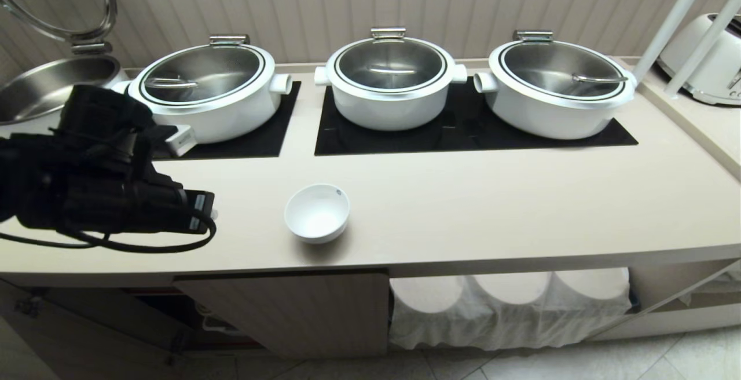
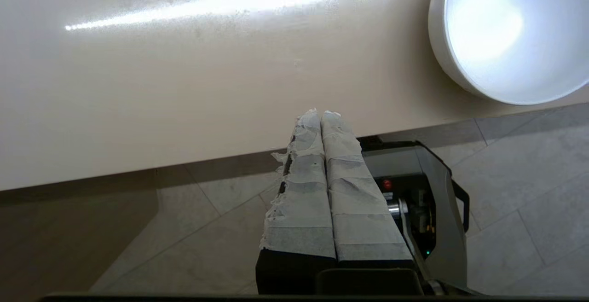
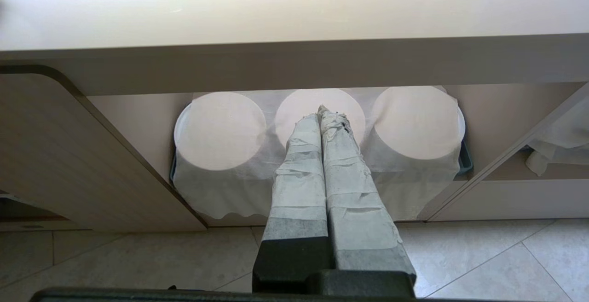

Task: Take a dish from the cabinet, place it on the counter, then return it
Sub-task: Pick up the bowl from the table

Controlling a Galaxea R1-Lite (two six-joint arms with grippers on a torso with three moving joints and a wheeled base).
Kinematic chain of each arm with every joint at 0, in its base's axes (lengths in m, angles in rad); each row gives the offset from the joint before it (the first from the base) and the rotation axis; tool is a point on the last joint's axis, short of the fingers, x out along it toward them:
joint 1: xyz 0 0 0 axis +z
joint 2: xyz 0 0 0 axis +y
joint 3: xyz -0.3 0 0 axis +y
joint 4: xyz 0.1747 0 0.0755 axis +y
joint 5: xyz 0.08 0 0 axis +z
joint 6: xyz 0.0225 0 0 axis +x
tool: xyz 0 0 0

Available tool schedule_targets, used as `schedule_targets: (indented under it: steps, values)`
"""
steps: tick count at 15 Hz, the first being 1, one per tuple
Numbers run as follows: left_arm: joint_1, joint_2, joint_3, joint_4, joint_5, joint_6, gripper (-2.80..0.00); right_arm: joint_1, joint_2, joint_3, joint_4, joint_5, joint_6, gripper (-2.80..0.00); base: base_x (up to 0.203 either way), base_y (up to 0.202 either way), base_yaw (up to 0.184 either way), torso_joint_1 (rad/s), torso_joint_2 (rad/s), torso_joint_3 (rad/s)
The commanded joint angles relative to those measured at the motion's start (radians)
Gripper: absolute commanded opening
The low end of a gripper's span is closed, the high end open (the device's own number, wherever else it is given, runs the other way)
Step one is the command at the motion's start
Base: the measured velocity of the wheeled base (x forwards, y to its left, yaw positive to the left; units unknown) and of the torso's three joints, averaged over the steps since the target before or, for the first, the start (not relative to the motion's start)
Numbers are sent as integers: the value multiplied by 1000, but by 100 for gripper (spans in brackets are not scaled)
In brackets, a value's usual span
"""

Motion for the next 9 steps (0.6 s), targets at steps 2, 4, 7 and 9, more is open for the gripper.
schedule_targets:
  steps: [2, 4, 7, 9]
  values:
    - [-26, 83, -175, 130, 1, -13, -280, 1, 0, 0, 0, 0, -1, -280, 0, 0, 0, 0, 0, 0]
    - [-43, 126, -268, 227, 2, -19, -280, 1, 0, 0, 0, 0, 0, -280, 0, 0, 0, 0, 0, 0]
    - [-54, 187, -363, 303, 8, -31, -280, 0, 0, 0, 0, 0, -1, -280, 0, 0, 0, 0, 0, 0]
    - [-72, 229, -407, 355, 14, -104, -280, 0, 0, 0, 0, 0, 0, -280, 0, 0, 0, 0, 0, 0]
